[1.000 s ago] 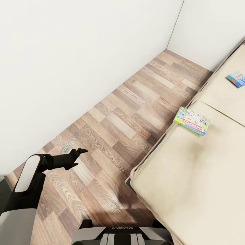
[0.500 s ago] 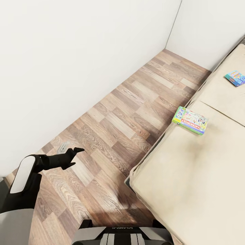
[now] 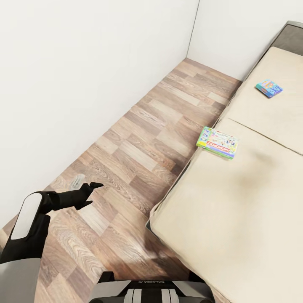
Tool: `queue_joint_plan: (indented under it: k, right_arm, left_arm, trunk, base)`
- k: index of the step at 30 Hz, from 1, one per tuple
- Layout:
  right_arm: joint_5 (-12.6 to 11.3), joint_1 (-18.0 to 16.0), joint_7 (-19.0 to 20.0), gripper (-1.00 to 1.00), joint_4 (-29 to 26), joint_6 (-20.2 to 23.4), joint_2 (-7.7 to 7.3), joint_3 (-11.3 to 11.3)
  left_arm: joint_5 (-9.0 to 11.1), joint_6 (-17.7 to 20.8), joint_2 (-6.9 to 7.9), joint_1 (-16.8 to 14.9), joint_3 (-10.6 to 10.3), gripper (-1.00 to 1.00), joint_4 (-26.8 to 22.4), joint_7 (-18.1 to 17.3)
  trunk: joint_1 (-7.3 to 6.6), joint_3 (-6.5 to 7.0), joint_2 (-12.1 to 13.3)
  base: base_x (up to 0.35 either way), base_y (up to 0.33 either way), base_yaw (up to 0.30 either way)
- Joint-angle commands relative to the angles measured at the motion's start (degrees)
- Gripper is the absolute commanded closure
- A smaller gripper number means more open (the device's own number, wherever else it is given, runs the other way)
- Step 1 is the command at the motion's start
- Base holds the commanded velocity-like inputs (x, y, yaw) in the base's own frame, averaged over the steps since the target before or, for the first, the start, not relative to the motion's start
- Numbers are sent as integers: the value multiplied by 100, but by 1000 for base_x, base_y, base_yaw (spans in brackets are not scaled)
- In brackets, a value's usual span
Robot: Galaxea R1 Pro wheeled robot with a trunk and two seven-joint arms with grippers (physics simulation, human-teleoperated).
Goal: Put all the toys in the child's room - the three board games (two on the bed and one on the table), the two jigsaw puzzles on the table, and the tennis ball on the table - inside the toy box on the table in the child's room.
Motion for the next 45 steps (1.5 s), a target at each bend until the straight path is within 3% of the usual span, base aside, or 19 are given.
queue_joint_plan:
  k: [1,23,31,39,41,44,45]
  right_arm:
    - [-6,-7,5,-100,-1,28,0,-3]
    - [4,-15,8,-100,11,28,-16,15]
    - [9,-16,9,-100,18,28,-13,25]
    - [-7,-20,28,-100,26,61,-19,27]
    - [-22,-17,158,-100,9,127,4,43]
    - [-31,-15,288,-100,-4,198,32,60]
    - [-45,-15,443,-100,-20,313,82,80]
  left_arm:
    - [58,13,1,-1,8,-100,-6,59]
    - [57,13,8,-1,20,-100,-14,57]
    - [60,13,10,13,20,-100,-80,-97]
    - [62,13,53,71,131,-100,-145,-737]
    - [17,10,65,97,254,-100,-159,-1188]
    - [-18,7,74,90,308,-100,-139,-1430]
    - [-67,5,93,66,355,-100,-85,-1673]
  trunk:
    - [0,-3,-2]
    - [0,-3,-2]
    - [0,-3,-2]
    - [0,-3,-2]
    - [0,-3,-2]
    - [0,-3,-2]
    - [0,-3,-2]
  base:
    - [0,0,-264]
    - [0,0,-277]
    - [0,0,-281]
    - [0,0,-264]
    - [0,0,-165]
    - [0,0,-127]
    - [0,0,-94]
